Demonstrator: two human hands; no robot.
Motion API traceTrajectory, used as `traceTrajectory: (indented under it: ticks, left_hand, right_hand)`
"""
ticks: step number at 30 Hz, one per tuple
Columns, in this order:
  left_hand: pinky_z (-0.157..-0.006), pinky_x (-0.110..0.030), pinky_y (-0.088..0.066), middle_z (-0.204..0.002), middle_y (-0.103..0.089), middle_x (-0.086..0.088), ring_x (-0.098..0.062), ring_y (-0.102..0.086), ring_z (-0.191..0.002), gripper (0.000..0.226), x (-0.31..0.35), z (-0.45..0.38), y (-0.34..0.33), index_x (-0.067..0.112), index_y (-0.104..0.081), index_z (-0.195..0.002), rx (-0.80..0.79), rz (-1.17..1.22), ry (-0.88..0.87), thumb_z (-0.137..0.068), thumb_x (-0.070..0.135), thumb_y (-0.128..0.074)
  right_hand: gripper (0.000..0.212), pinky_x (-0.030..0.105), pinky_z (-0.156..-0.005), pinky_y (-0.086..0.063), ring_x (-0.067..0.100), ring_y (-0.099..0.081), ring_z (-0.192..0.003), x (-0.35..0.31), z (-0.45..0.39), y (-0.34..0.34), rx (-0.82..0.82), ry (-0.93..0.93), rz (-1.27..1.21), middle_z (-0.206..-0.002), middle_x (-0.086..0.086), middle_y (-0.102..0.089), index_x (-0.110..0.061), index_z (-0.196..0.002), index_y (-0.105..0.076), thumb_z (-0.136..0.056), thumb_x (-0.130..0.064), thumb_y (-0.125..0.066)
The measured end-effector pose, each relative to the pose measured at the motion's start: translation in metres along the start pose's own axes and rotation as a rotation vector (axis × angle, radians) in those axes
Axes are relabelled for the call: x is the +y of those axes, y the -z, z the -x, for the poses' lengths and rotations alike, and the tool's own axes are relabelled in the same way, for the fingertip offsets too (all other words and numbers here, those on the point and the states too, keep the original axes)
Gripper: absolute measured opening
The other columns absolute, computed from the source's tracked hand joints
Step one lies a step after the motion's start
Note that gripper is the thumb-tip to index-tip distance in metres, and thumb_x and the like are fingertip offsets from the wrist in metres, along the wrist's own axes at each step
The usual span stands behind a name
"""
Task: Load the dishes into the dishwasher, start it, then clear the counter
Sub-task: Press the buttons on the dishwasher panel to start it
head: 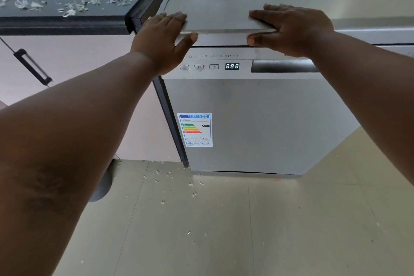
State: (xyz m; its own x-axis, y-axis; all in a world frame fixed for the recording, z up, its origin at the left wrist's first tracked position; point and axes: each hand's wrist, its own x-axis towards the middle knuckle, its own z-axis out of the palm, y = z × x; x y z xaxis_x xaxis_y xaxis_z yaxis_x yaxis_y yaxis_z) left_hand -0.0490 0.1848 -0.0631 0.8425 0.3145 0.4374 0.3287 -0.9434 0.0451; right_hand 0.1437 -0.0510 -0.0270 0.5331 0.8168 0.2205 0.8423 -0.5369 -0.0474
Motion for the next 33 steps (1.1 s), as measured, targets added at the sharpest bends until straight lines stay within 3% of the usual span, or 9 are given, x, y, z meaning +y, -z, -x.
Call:
traceTrajectory:
  ticks: [8, 18, 21, 27, 33]
  left_hand:
    - [-0.12, -0.046, -0.015, -0.159, -0.024, -0.005, -0.026, -0.017, -0.147, 0.072, 0.002, -0.008, 0.007, 0.016, -0.024, -0.153, -0.145, -0.01, 0.075, -0.097, 0.062, -0.023]
    - [-0.12, -0.046, -0.014, -0.159, -0.025, -0.006, -0.025, -0.018, -0.147, 0.074, 0.0, -0.012, 0.004, 0.014, -0.024, -0.152, -0.137, -0.022, 0.069, -0.096, 0.063, -0.023]
    - [-0.121, -0.048, -0.007, -0.159, -0.025, -0.006, -0.025, -0.019, -0.147, 0.074, 0.003, -0.009, 0.007, 0.014, -0.024, -0.153, -0.133, -0.058, 0.077, -0.097, 0.062, -0.023]
    - [-0.121, -0.042, -0.001, -0.163, -0.009, -0.004, -0.023, -0.005, -0.15, 0.081, 0.012, -0.006, 0.025, 0.016, -0.007, -0.156, -0.282, -0.067, 0.102, -0.094, 0.067, -0.02]
    - [-0.121, -0.04, 0.002, -0.162, 0.009, 0.0, -0.02, 0.011, -0.149, 0.091, 0.01, -0.006, 0.036, 0.022, 0.01, -0.154, -0.433, -0.025, 0.104, -0.087, 0.074, -0.023]
  right_hand:
    - [0.075, 0.042, -0.111, -0.027, 0.014, -0.024, -0.146, 0.0, -0.001, -0.001, -0.002, -0.005, -0.002, -0.158, -0.016, -0.023, -0.054, -0.145, -0.024, -0.078, -0.086, -0.033]
    - [0.078, 0.042, -0.11, -0.029, 0.014, -0.027, -0.145, 0.001, -0.002, -0.002, 0.018, -0.008, -0.001, -0.157, -0.016, -0.027, -0.048, -0.147, -0.026, -0.079, -0.085, -0.035]
    - [0.076, 0.042, -0.113, -0.025, 0.015, -0.023, -0.146, -0.001, -0.001, 0.001, -0.009, -0.009, -0.015, -0.159, -0.015, -0.022, -0.049, -0.148, -0.024, -0.081, -0.082, -0.039]
    - [0.078, 0.041, -0.115, -0.02, 0.024, -0.021, -0.147, -0.002, -0.011, 0.005, -0.087, -0.011, 0.006, -0.161, -0.006, -0.018, -0.042, -0.151, -0.022, -0.084, -0.076, -0.043]
    - [0.081, 0.042, -0.119, -0.011, 0.023, -0.013, -0.149, -0.003, -0.014, 0.004, -0.162, -0.038, 0.0, -0.163, -0.005, -0.013, -0.041, -0.152, -0.015, -0.084, -0.077, -0.039]
